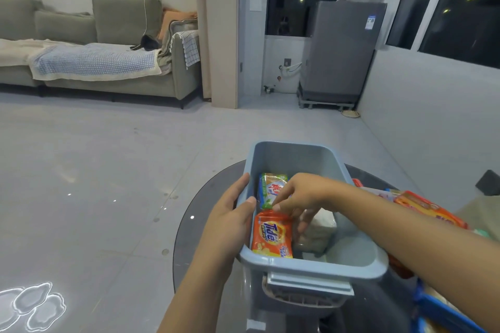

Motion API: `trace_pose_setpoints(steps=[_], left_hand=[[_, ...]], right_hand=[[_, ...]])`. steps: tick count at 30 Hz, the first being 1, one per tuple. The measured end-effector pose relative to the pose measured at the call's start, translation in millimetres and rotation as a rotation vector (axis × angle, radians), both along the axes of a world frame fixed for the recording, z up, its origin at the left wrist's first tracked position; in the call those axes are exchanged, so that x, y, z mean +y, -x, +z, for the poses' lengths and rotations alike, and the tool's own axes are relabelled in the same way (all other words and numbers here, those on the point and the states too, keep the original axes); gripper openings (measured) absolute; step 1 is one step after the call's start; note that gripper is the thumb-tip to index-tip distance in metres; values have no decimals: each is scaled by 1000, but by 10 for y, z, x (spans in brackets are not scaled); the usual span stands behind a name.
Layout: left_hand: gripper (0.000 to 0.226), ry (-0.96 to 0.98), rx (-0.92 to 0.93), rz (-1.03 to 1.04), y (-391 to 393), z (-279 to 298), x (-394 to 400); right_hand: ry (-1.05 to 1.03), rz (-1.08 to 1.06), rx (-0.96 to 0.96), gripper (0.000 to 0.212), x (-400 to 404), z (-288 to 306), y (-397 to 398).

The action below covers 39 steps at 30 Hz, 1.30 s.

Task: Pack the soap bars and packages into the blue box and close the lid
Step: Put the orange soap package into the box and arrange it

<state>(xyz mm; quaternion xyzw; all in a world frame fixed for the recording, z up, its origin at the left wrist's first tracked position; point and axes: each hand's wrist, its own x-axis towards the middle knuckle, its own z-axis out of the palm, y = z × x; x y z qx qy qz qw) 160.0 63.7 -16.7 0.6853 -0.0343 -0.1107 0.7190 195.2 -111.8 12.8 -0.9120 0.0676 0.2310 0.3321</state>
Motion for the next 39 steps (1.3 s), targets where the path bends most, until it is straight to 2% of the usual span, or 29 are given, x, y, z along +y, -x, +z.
trace_pose_setpoints(steps=[5, 10, 14, 17, 20, 26, 31, 35, 39], left_hand=[[42, -128, -101, 36, 49, 83, -18], [49, -299, -164, 65, 179, 135, -53], [52, -527, -276, 111, 296, 169, -106], [47, -576, -406, 173, 455, 233, -169], [34, -500, -560, 190, 590, 256, -293], [25, -289, -597, 62, 819, 208, -662], [24, -201, -640, -82, 999, 200, -1082], [24, -140, -616, -221, 1132, 152, -1441], [25, -165, -573, -294, 1193, 47, -1783]], right_hand=[[-204, -37, -196, 25, -103, 62, 255], [-319, -27, -415, 16, -174, 102, 621], [-337, -62, -586, 14, -169, 76, 905], [-308, -121, -739, 13, -163, 55, 1100], [-324, -199, -844, 17, -229, 30, 1301], [-316, -392, -928, 19, -597, -55, 1668], [-309, -558, -900, 17, -988, -204, 1892], [-276, -610, -856, 16, -1215, -301, 2005], [-240, -696, -831, 14, -1465, -408, 2057]])
